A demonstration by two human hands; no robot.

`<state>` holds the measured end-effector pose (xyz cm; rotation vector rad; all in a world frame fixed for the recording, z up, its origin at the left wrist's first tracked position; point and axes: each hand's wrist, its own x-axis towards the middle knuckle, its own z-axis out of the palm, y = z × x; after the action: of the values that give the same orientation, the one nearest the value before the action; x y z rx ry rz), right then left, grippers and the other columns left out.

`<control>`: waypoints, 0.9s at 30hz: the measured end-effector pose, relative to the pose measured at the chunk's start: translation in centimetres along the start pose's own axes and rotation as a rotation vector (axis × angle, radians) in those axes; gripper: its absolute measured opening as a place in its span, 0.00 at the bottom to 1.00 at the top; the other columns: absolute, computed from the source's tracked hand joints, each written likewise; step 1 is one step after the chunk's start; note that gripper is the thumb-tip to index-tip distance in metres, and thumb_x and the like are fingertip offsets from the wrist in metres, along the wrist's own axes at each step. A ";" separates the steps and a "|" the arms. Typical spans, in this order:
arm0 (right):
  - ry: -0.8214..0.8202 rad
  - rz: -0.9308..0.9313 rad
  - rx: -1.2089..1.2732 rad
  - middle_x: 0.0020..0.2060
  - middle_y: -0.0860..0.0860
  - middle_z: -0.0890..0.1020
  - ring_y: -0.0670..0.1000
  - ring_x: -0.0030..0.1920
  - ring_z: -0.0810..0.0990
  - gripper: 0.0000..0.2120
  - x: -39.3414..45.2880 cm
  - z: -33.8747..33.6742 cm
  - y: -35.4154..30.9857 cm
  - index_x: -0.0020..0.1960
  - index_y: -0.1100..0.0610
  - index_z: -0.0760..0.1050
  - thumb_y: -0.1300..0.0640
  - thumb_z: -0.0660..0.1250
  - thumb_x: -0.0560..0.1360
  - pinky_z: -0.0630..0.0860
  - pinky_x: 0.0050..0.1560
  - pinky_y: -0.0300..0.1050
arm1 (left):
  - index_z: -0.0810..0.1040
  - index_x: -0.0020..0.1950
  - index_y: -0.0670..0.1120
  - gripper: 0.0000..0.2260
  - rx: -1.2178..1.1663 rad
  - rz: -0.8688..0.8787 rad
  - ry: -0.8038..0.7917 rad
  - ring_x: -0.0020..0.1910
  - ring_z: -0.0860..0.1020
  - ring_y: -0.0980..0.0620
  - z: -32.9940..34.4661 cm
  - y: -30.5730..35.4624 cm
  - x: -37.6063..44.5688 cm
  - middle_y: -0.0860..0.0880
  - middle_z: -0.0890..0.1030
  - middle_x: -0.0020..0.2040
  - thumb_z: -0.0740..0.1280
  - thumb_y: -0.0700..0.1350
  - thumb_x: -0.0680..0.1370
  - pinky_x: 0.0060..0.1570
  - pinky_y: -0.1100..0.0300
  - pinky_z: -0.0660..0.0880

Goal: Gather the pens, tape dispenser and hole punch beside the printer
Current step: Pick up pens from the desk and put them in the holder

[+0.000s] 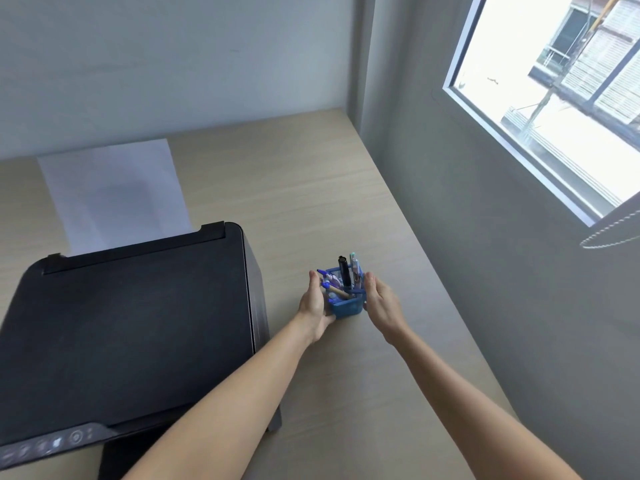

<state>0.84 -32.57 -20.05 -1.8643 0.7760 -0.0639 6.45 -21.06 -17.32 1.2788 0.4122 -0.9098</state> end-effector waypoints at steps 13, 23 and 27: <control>-0.021 0.063 0.013 0.44 0.54 0.80 0.58 0.50 0.78 0.26 2.8 0.6 -2.8 0.41 0.49 0.75 0.33 0.46 0.75 0.75 0.57 0.58 | 0.77 0.55 0.44 0.30 -0.074 -0.002 0.029 0.64 0.75 0.42 0.0 3.1 2.7 0.39 0.76 0.66 0.43 0.63 0.80 0.61 0.52 0.69; 0.144 -0.191 -0.073 0.44 0.58 0.76 0.59 0.50 0.74 0.17 -0.8 -0.8 -10.0 0.47 0.58 0.70 0.49 0.48 0.82 0.64 0.49 0.48 | 0.56 0.78 0.44 0.32 0.063 0.273 0.081 0.79 0.52 0.49 -2.4 8.4 -4.3 0.46 0.55 0.80 0.42 0.62 0.80 0.77 0.47 0.49; 0.130 -0.341 -0.102 0.40 0.55 0.73 0.56 0.43 0.69 0.14 -3.9 1.2 -14.7 0.43 0.54 0.64 0.48 0.49 0.82 0.62 0.46 0.46 | 0.55 0.78 0.44 0.31 0.041 0.438 -0.026 0.78 0.54 0.48 -6.3 11.3 -11.0 0.45 0.56 0.79 0.42 0.62 0.81 0.76 0.47 0.52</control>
<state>5.31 -26.26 -6.91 -2.0898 0.5493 -0.3706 9.92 -11.14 -3.96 1.3249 0.0839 -0.5647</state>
